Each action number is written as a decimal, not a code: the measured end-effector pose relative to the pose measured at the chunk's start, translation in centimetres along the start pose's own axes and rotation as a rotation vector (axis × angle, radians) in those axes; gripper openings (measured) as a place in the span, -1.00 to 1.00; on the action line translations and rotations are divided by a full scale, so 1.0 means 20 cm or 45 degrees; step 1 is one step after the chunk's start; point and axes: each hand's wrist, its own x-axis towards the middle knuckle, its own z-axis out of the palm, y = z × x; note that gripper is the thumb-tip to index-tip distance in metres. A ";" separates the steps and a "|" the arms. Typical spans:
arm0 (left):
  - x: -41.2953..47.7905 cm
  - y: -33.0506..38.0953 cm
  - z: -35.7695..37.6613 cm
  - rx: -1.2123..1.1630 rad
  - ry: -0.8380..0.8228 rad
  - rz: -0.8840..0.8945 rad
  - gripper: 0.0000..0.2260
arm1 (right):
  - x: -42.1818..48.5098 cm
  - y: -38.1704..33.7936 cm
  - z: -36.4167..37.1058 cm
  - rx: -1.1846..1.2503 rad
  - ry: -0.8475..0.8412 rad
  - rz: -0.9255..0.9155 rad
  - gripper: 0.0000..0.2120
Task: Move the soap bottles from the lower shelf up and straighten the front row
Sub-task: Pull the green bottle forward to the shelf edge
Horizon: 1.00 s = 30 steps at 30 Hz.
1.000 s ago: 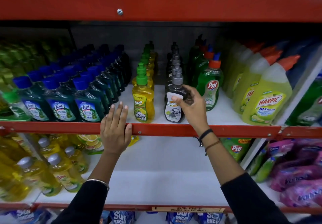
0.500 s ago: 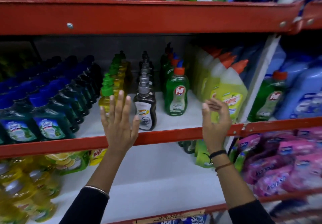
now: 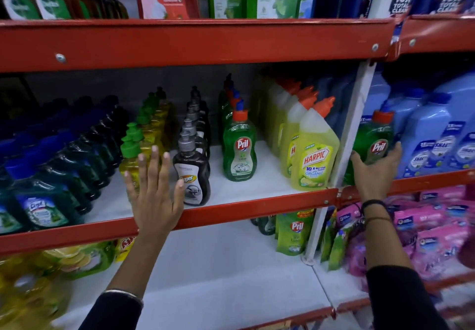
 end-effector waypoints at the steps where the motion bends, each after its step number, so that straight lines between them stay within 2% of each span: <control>1: 0.00 0.00 0.00 0.002 0.007 0.005 -0.47 | 0.01 0.01 -0.01 -0.051 -0.018 -0.001 -0.14; 5: 0.00 0.00 0.00 0.005 0.016 0.002 -0.47 | 0.04 0.02 -0.03 -0.131 0.015 0.011 -0.19; 11: 0.00 0.00 0.00 0.036 0.037 0.029 -0.48 | -0.03 -0.03 -0.06 0.101 0.113 0.005 -0.26; 14: 0.00 0.00 0.00 0.035 0.045 0.034 -0.48 | -0.10 -0.08 -0.08 0.037 0.194 -0.092 -0.20; 18: 0.00 0.00 0.01 0.033 0.056 0.035 -0.48 | -0.23 -0.22 -0.10 -0.136 0.251 -0.278 -0.23; 24: 0.00 -0.01 0.01 0.029 0.043 0.047 -0.48 | -0.44 -0.46 -0.07 -0.169 0.171 -0.393 -0.21; 30: 0.00 -0.02 0.01 0.048 0.056 0.071 -0.48 | -0.65 -0.66 0.09 -0.052 -0.082 -0.372 -0.15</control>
